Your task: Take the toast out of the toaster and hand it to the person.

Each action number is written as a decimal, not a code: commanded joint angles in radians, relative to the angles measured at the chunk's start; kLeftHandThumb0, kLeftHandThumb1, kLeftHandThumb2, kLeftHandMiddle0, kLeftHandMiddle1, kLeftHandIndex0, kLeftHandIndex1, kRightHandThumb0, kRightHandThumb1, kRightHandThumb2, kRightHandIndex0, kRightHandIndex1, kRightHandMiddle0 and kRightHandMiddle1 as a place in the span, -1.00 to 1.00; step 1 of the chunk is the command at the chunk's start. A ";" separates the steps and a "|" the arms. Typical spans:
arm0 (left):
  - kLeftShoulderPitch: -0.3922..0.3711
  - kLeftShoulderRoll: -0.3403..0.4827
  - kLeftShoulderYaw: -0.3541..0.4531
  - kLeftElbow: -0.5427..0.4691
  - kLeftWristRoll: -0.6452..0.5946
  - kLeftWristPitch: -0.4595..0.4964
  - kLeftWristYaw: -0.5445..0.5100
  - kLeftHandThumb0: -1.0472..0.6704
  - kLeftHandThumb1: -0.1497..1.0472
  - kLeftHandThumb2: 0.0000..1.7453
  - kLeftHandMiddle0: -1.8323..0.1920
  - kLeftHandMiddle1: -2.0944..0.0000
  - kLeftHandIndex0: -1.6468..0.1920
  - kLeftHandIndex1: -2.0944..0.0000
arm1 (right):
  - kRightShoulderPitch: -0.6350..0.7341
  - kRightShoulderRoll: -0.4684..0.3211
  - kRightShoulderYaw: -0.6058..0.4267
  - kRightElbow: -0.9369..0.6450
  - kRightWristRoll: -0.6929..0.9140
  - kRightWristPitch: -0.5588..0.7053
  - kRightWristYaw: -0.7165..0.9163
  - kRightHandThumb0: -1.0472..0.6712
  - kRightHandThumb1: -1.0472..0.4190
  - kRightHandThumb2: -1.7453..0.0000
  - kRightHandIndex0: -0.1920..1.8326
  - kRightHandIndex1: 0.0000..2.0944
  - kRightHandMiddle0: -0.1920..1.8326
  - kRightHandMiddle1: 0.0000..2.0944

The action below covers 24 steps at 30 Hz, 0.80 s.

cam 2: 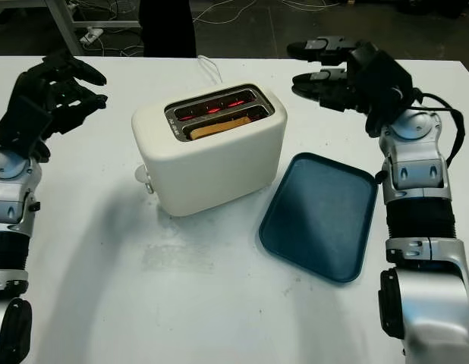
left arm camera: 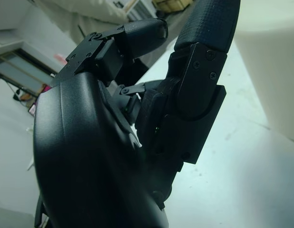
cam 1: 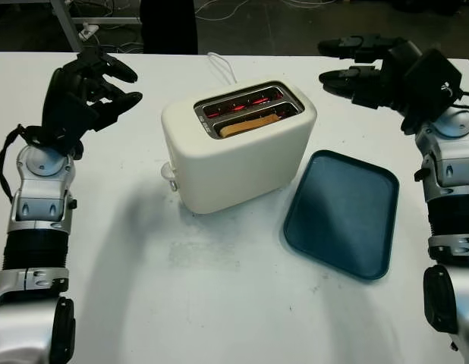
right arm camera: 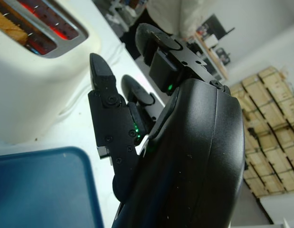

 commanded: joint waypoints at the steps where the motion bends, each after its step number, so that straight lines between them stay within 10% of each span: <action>1: -0.003 -0.002 -0.004 -0.013 -0.001 0.007 -0.002 -1.00 0.76 -1.00 0.18 -0.21 0.15 -0.16 | 0.018 0.003 0.007 -0.018 -0.008 0.005 -0.011 -0.13 -0.83 0.99 -0.04 -0.82 -0.08 -0.97; 24: 0.015 0.006 -0.003 -0.048 0.004 0.021 -0.007 -1.00 0.79 -0.99 0.21 -0.24 0.19 -0.18 | 0.047 -0.003 -0.019 -0.098 0.019 0.046 -0.023 -0.03 -0.83 0.90 -0.16 -0.77 -0.13 -1.00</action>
